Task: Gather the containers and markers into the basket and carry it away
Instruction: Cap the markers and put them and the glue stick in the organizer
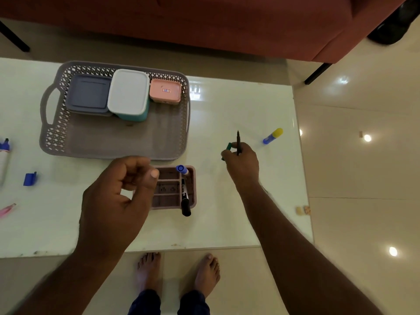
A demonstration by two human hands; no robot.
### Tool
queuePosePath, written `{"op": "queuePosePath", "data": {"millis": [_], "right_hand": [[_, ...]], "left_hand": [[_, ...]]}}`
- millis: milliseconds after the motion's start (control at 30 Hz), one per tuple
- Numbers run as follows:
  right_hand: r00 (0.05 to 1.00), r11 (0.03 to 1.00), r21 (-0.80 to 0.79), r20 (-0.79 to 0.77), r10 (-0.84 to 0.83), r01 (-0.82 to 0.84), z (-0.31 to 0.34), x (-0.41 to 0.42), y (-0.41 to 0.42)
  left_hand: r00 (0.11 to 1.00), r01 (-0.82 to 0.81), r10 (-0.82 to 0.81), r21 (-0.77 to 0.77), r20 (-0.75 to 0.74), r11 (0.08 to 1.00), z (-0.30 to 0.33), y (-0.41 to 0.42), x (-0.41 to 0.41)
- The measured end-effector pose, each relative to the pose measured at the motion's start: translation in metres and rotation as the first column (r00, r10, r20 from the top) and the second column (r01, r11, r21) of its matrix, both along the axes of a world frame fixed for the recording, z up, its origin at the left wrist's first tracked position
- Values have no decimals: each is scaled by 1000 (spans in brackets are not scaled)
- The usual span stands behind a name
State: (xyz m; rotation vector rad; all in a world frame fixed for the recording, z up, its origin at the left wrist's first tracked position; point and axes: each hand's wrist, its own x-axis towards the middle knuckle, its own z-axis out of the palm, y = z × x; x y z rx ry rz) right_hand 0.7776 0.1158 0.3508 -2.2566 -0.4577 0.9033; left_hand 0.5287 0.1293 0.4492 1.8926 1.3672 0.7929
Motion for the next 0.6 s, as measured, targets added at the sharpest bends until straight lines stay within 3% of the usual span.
{"op": "queuePosePath", "data": {"millis": [100,233,333,433,600], "right_hand": [[967,972,221,-255,-24,82,50,-21,-13],[851,928,354,-518,88,119,111,-50,-33],[826,911,403,-539,162,84,136,-60,-42],[824,904,418,-541,166,93,141,-62,-46],[845,892,438,-514,146,112,140,-65,-51]], "left_hand": [[994,98,-98,3,41,995,15,1,13],[948,316,-317,-100,8,943,25,3,32],[911,412,-412,-56,4,909,29,5,40],[912,398,-398,16,97,917,32,4,41],[949,311,-306,-63,81,948,29,3,40]]}}
